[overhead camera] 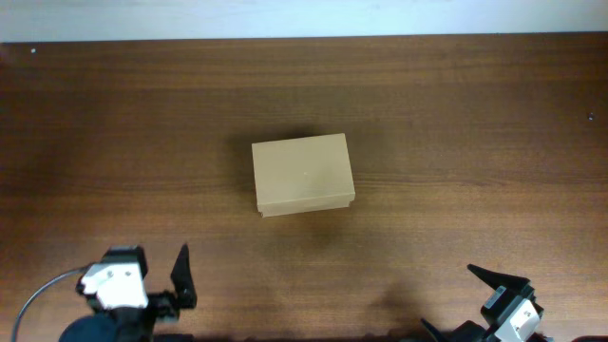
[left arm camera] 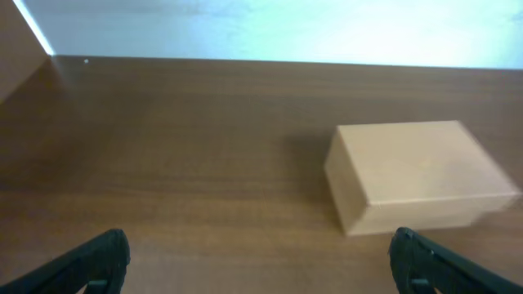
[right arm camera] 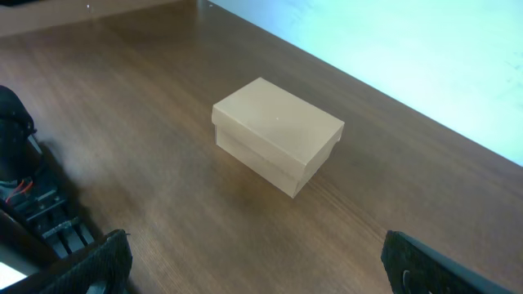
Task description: Pack container
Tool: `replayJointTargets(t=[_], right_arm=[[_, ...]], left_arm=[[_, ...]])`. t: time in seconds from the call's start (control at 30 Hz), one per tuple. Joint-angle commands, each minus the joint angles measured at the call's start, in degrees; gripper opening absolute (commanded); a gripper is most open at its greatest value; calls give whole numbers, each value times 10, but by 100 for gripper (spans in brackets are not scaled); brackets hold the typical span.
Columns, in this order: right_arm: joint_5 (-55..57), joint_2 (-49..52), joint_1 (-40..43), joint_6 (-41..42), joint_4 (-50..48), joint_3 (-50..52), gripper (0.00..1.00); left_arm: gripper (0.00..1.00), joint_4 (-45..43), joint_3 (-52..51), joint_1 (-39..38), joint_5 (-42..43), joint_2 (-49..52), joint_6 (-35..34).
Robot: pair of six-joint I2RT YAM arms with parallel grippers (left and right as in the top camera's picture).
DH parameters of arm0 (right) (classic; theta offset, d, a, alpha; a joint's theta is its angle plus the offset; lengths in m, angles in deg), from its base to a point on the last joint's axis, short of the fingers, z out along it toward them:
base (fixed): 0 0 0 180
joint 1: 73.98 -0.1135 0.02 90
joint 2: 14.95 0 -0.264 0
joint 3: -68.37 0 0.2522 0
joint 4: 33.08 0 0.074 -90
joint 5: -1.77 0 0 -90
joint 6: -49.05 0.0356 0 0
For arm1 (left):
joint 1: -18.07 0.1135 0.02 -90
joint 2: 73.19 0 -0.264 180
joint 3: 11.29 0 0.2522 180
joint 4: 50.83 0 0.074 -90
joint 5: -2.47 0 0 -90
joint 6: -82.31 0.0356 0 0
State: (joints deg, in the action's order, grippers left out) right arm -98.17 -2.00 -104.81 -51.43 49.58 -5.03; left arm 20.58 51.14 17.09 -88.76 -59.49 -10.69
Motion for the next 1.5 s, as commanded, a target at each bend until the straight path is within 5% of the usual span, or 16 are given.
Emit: replayJointTargets(t=[0.0,0.67,1.47], right_arm=[[1,-3,1,4,-2,1,99],[1,-3,1,4,-2,1,99],[1,-3,1,4,-1,1,99]], left_arm=[[100,-49,-77,-1,-29,-31,47],[100,-108,-334,-2,-42,-134,78],[100,-99,-365,-2,-46,-134,78]])
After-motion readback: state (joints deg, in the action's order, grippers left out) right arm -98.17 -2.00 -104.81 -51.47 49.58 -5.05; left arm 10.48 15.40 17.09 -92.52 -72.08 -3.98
